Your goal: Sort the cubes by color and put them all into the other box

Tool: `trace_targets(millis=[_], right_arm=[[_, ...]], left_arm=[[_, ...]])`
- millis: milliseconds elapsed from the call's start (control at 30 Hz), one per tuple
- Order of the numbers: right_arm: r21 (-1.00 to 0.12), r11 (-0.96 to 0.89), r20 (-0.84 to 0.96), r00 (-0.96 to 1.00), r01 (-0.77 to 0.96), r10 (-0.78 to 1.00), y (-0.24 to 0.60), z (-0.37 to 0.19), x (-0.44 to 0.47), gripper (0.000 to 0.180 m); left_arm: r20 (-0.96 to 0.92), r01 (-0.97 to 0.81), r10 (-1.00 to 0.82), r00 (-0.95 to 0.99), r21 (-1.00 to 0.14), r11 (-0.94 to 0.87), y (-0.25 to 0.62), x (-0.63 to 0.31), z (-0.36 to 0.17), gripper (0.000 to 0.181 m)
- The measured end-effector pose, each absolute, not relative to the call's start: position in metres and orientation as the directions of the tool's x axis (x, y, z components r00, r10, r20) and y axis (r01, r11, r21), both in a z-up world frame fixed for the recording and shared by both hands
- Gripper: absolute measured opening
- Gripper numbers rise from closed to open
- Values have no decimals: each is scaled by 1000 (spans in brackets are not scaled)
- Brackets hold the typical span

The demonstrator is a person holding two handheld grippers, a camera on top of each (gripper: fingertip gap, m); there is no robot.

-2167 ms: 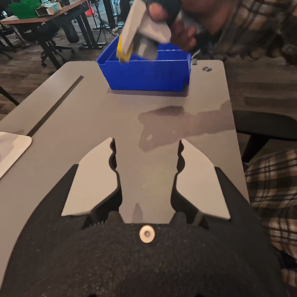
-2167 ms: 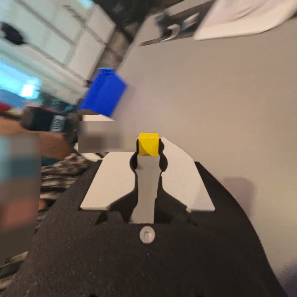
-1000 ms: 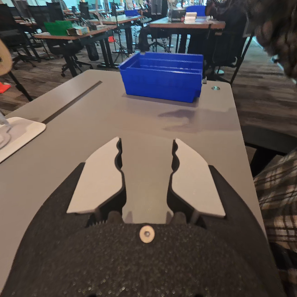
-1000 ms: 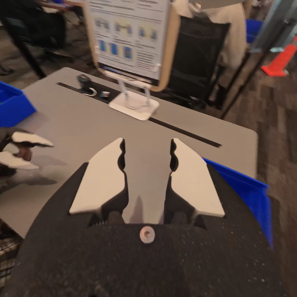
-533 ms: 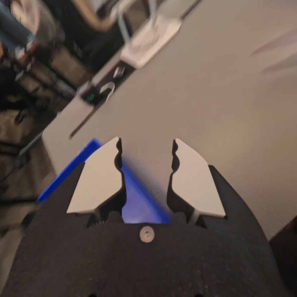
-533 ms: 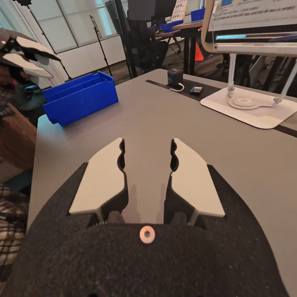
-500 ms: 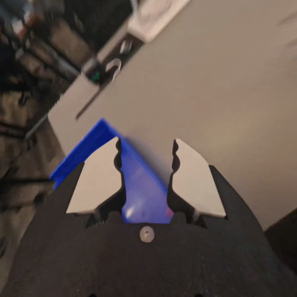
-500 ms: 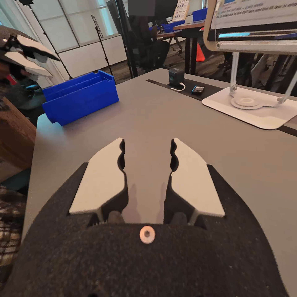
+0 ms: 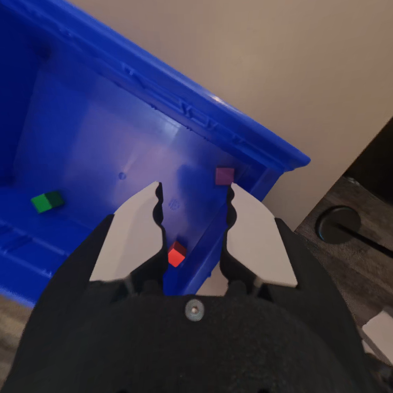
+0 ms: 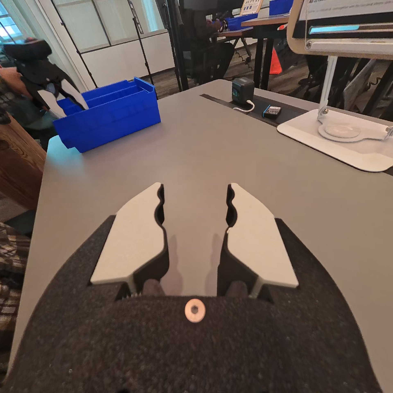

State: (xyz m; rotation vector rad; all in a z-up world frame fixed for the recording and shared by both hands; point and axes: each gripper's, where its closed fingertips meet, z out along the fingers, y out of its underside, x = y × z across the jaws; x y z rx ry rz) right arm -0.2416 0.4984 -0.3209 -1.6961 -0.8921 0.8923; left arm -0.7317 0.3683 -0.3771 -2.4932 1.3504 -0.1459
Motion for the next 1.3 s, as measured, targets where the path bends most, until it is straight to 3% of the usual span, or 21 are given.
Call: trace_targets(millis=[167, 400, 667, 767, 833, 900, 1067, 1300], right_arm=[[-949, -231, -104, 478, 214, 872, 492, -314, -247, 58], [-930, -206, -39, 473, 306, 880, 488, -306, -267, 60], [-912, -174, 13, 452, 371, 892, 489, -296, -287, 63], [-908, -164, 30, 451, 385, 892, 490, -292, -291, 63], [-908, -157, 39, 452, 388, 891, 490, -289, -293, 63], [-909, -156, 39, 451, 387, 892, 490, -288, -295, 63], [-902, -151, 47, 441, 404, 896, 487, -290, -297, 63], [-906, -160, 30, 436, 391, 899, 488, -292, -298, 64]], left_arm=[[78, -817, -873, 481, -320, -479, 359, -723, -390, 51], [106, -836, -887, 450, -301, -460, 356, -721, -404, 50], [167, -859, -883, 439, -211, -467, 356, -721, -426, 51], [192, -855, -880, 434, -222, -470, 356, -717, -427, 51], [111, -853, -885, 451, -239, -465, 369, -723, -424, 42], [23, -851, -883, 469, -254, -459, 384, -733, -420, 44], [28, -794, -860, 510, -369, -483, 388, -734, -400, 44], [114, -843, -878, 464, -246, -478, 361, -721, -419, 51]])
